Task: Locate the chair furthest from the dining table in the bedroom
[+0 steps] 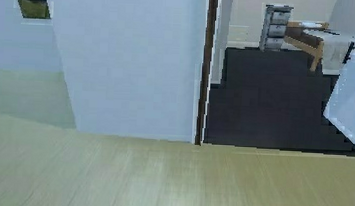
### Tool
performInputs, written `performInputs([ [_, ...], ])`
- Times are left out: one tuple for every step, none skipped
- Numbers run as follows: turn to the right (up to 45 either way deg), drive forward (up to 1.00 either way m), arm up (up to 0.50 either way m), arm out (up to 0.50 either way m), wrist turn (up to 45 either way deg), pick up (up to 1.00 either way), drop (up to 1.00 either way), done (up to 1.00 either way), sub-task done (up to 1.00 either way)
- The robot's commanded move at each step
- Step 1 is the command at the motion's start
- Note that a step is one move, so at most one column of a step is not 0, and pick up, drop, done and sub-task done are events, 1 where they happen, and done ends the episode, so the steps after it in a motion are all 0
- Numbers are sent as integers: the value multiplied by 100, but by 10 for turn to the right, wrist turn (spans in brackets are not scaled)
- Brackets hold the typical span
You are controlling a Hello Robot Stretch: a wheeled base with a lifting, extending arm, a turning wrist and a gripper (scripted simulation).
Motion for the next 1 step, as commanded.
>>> performInputs([
  [0,30,0,0,0,0,0,0,0],
])
